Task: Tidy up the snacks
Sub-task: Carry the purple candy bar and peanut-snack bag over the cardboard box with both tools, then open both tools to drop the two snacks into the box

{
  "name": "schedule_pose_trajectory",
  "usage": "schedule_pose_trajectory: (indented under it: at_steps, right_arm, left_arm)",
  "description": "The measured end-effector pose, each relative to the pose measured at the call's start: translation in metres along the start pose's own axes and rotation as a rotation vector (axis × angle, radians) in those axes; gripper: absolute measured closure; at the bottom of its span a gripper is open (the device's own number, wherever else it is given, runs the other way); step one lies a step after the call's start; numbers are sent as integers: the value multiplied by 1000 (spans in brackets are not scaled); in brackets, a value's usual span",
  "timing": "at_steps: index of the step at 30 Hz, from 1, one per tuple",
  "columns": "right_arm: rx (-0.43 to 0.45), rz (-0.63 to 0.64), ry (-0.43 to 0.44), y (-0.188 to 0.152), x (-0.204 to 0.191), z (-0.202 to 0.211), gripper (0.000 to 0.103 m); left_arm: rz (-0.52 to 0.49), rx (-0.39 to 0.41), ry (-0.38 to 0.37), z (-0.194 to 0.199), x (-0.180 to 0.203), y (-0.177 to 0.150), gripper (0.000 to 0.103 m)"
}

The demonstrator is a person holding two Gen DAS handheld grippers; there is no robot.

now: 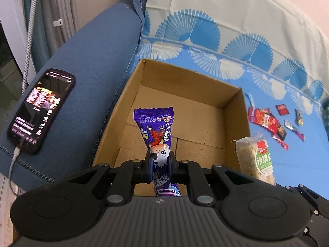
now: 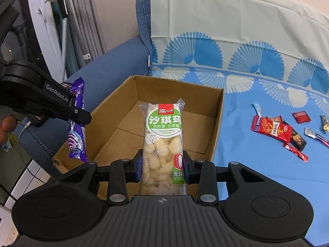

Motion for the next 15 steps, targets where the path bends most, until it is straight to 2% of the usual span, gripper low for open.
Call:
schedule_pose_trajectory:
  at_steps: [9,15]
  right_arm:
    - [-54,-26,11,4,8,-45,65]
    - [-79,-43,5,6,14,-70,65]
  left_arm:
    - [-36,-65,52,-56,4,12,89]
    - [-53,-96,82,-81,2,15,89]
Point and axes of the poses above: each gripper's, at about its wrist camera, not at the fingertips, and z roughly against the way its jaws point, x to its right, y to its top, the point moved 2 cm from there along -z, roughly the way its jaws point, and after that the axes turned 4 degrees about z, right-handed, at the moved point
